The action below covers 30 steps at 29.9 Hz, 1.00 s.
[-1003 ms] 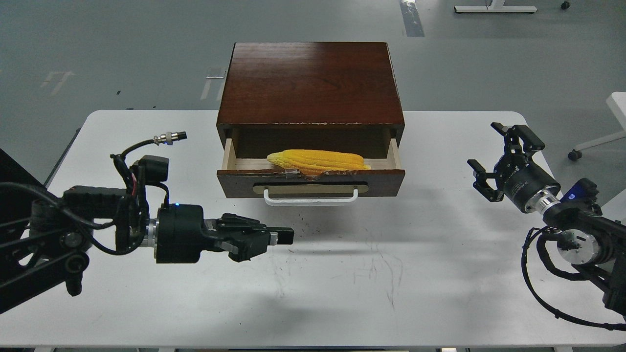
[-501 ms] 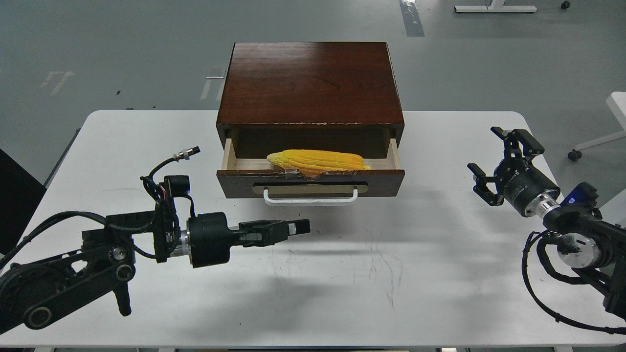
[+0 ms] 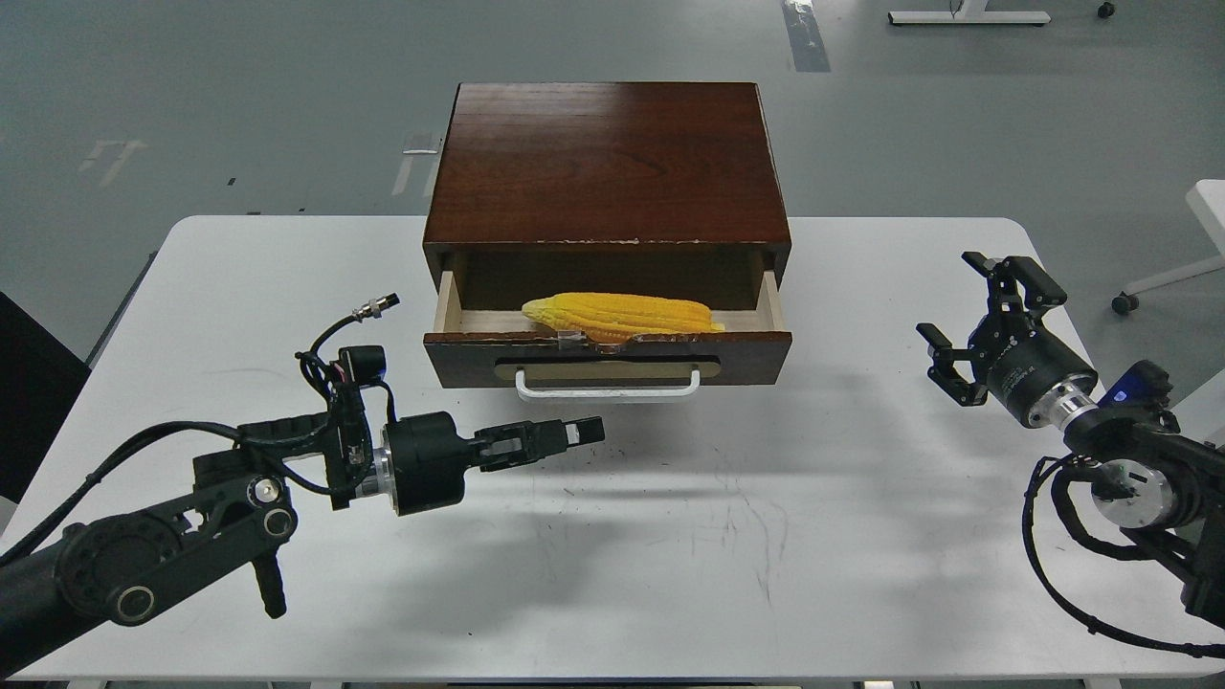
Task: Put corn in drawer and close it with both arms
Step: 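Move the left gripper to the front of the open drawer, then push the drawer front with the left gripper into the chest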
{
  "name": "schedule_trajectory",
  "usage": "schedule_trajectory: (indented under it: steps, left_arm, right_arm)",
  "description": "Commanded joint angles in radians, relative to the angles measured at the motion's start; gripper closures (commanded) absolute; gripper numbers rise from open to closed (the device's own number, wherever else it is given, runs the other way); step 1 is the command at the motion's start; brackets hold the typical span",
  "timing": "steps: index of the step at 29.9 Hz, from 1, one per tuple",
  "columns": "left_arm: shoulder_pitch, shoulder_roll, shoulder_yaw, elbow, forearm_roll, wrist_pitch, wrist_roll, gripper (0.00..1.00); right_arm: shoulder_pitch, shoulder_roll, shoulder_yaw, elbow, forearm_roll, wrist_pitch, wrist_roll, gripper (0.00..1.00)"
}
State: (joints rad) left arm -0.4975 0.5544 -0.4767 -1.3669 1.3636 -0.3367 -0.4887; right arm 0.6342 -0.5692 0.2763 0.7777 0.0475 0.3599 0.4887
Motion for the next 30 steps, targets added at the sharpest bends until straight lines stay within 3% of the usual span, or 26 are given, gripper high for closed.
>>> schedule_trajectory:
  steps: [1, 10, 30]
  left_arm:
    - [-0.009, -0.005, -0.002, 0.012, -0.001, -0.002, 0.0, 1.0]
    - [-0.018, -0.008, -0.005, 0.02, -0.015, -0.004, 0.0, 1.0]
    - [-0.099, -0.087, -0.007, 0.176, -0.081, 0.005, 0.0, 1.0]
  right_arm:
    - [-0.005, 0.0, 0.0, 0.0, 0.0, 0.001, 0.0, 0.01]
    - [-0.007, 0.0, 0.0, 0.0, 0.0, 0.001, 0.0, 0.01]
    - [-0.022, 0.0, 0.0, 0.003, 0.0, 0.001, 0.0, 0.01]
